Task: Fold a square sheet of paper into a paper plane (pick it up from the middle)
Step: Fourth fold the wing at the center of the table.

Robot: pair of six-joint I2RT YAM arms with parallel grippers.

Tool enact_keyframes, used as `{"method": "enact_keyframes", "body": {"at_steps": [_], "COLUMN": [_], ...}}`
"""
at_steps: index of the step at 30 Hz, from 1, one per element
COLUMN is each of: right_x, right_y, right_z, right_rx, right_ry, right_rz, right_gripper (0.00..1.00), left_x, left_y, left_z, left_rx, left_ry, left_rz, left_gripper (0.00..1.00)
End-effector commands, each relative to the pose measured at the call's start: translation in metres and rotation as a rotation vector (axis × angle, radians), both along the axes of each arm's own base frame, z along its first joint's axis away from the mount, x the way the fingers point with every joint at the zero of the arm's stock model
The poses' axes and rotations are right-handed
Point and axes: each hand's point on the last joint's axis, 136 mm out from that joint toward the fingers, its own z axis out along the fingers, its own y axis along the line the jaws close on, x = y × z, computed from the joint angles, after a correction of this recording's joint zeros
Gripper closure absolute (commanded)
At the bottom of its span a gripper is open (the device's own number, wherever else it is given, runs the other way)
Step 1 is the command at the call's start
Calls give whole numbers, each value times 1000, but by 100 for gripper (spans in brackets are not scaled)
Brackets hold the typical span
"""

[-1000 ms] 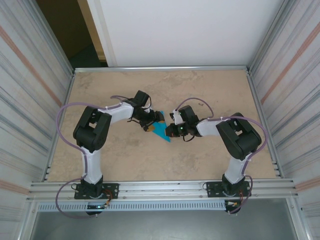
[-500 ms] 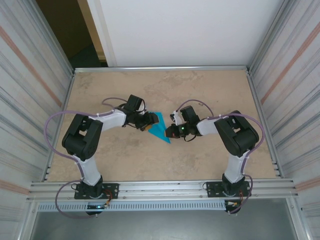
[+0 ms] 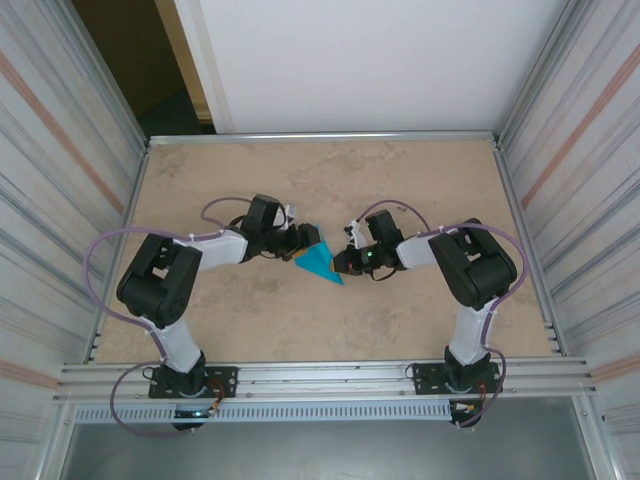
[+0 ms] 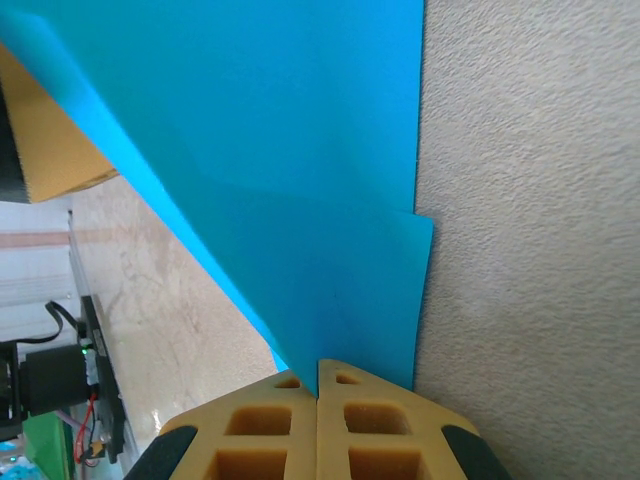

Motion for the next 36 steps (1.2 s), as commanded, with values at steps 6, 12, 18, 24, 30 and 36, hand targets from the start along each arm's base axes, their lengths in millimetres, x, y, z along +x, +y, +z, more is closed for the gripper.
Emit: {"method": "enact_keyframes", "body": {"at_steps": [6, 12, 18, 24, 30, 36], "right_x": [-5, -5, -3, -3, -3, -4], "right_y": [-2, -3, -3, -4, -4, -5], "right_z": [-8, -10, -8, -9, -10, -13], "right_rx": [-4, 2, 19, 29, 33, 25], "right_ry": [49, 76, 95, 119, 132, 145], "right_rz": [3, -5, -14, -19, -15, -17], "right_gripper": [100, 100, 100, 99, 98, 96], "left_x": [6, -2, -6, -7, -5, 0], "left_y": [-3, -17, -23, -28, -31, -32], "left_z": [30, 27, 15, 8, 0, -6], "left_rx": [-75, -145, -150, -169, -169, -148], "left_ry": [-106, -121, -123, -111, -91, -70], "left_rz": [-14, -66, -104, -120, -129, -118], "left_gripper": [48, 67, 77, 79, 80, 81]}}
